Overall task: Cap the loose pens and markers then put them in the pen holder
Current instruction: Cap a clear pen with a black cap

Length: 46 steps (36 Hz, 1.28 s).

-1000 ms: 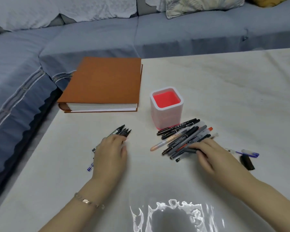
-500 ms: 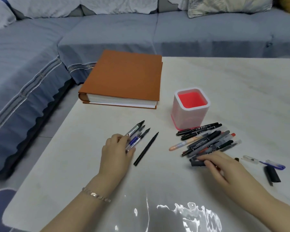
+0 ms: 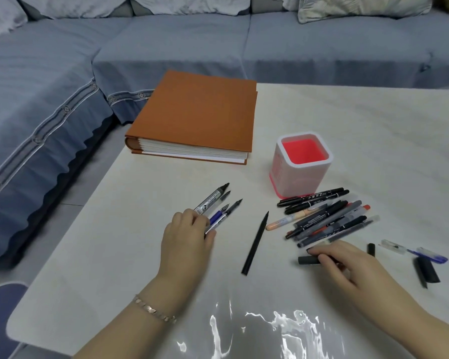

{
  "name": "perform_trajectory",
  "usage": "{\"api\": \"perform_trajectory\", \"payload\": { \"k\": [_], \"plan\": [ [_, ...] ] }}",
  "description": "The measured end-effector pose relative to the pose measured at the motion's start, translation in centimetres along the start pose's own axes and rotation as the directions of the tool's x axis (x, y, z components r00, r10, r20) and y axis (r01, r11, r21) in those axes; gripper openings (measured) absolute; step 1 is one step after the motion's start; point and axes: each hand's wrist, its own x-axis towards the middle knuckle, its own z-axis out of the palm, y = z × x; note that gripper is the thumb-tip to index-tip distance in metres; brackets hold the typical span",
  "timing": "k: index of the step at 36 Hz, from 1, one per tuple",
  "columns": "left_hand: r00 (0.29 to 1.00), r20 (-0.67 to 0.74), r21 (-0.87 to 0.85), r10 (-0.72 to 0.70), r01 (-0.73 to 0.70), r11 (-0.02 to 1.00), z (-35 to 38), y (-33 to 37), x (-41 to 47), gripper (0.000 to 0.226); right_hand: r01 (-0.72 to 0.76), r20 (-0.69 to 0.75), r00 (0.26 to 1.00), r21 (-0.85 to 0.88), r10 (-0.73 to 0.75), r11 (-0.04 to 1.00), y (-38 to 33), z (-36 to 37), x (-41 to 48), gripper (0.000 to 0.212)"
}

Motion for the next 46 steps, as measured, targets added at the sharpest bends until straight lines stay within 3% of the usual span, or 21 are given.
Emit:
{"api": "perform_trajectory", "payload": {
  "k": [13, 16, 18, 20, 25, 35, 46],
  "plan": [
    [0.988, 0.146, 0.136, 0.051, -0.071, 0.988, -0.4, 1.1, 0.4, 0.021, -0.044, 0.0, 0.999, 0.029, 0.044, 0.999, -0.1, 0.2, -0.2, 0.019],
    [0.992, 0.122, -0.019, 0.014, -0.012, 1.0, -1.1, 1.9, 0.1, 0.011, -0.07, -0.034, 0.997, 0.129, 0.075, 0.989, -0.3, 0.0, -0.3, 0.03],
    [0.98, 0.195, -0.214, -0.048, 0.09, 0.973, -2.0, 2.9, -0.1, 0.013, -0.11, -0.088, 0.987, 0.247, 0.135, 0.963, -0.5, -0.3, -0.4, 0.032],
    [0.962, 0.273, -0.392, -0.01, 0.12, 0.912, -2.9, 4.0, -0.7, 0.014, -0.138, -0.131, 0.97, 0.388, 0.203, 0.911, -0.9, -0.7, -0.4, 0.028],
    [0.931, 0.328, -0.558, 0.161, 0.054, 0.828, -5.2, 6.3, -1.5, 0.015, -0.071, -0.232, 0.938, 0.597, 0.257, 0.799, -1.8, -2.2, -0.5, 0.025],
    [0.926, 0.293, -0.601, 0.24, -0.017, 0.799, -5.0, 7.0, -1.7, 0.013, -0.023, -0.3, 0.921, 0.595, 0.249, 0.804, -2.0, -3.8, -1.7, 0.034],
    [0.916, 0.302, -0.581, 0.264, -0.043, 0.813, -5.1, 7.1, -2.1, 0.017, -0.034, -0.263, 0.941, 0.552, 0.213, 0.833, -1.1, -4.0, -2.1, 0.038]
  ]
}}
